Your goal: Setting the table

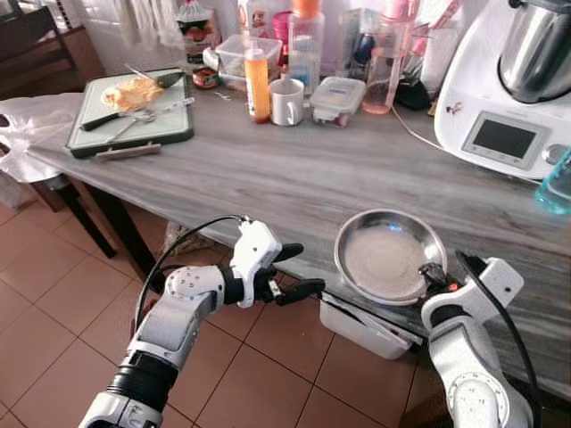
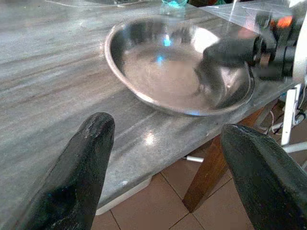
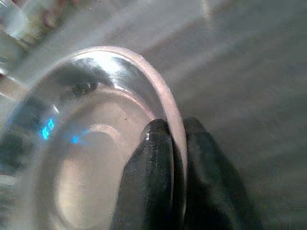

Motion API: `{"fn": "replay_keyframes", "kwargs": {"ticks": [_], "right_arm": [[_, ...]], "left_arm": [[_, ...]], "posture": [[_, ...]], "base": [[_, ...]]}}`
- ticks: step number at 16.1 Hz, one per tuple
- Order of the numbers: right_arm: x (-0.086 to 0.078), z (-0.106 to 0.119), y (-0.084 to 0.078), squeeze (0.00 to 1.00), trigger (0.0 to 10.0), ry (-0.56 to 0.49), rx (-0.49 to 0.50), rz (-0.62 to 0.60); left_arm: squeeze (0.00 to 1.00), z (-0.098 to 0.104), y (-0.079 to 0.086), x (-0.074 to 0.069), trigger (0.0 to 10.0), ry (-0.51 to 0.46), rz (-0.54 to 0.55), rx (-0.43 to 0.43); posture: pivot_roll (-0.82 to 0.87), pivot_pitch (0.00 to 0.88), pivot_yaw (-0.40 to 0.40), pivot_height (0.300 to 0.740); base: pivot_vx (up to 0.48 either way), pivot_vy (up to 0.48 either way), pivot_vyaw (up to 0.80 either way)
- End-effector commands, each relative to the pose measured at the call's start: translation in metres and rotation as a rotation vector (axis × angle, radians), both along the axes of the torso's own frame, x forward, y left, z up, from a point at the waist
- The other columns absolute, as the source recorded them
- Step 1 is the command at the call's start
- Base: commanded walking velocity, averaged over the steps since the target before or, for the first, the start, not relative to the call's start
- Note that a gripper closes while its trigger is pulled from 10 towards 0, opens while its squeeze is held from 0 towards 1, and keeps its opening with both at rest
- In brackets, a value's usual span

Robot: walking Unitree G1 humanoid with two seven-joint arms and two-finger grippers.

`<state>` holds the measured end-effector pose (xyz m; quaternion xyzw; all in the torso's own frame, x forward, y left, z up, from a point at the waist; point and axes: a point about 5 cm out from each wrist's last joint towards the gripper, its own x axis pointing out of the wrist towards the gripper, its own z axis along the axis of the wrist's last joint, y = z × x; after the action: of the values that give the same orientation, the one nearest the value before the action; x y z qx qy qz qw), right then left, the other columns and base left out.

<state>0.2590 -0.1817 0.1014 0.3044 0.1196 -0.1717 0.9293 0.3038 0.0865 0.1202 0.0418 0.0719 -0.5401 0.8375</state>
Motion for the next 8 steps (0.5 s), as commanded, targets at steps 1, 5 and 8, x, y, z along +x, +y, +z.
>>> {"fn": "replay_keyframes", "kwargs": {"ticks": [1,5,8], "right_arm": [[-0.004,-0.014,0.03,1.0,10.0,0.058,0.134,0.006],[0.004,-0.006,0.027,1.0,10.0,0.008,0.132,-0.015],[0.009,0.003,0.022,1.0,10.0,-0.055,0.1,-0.013]], "left_arm": [[0.0,0.0,0.0,-0.001,10.0,-0.009,-0.005,0.016],[0.0,0.001,-0.002,0.0,10.0,-0.014,-0.016,0.013],[0.0,0.0,-0.002,-0.002,10.0,-0.009,-0.019,0.016]], "posture": [[0.05,0.044,0.034,0.74],[0.05,0.046,0.042,0.74],[0.06,0.046,0.045,0.74]], "base": [[0.0,0.0,0.0],[0.0,0.0,0.0],[0.0,0.0,0.0]]}}
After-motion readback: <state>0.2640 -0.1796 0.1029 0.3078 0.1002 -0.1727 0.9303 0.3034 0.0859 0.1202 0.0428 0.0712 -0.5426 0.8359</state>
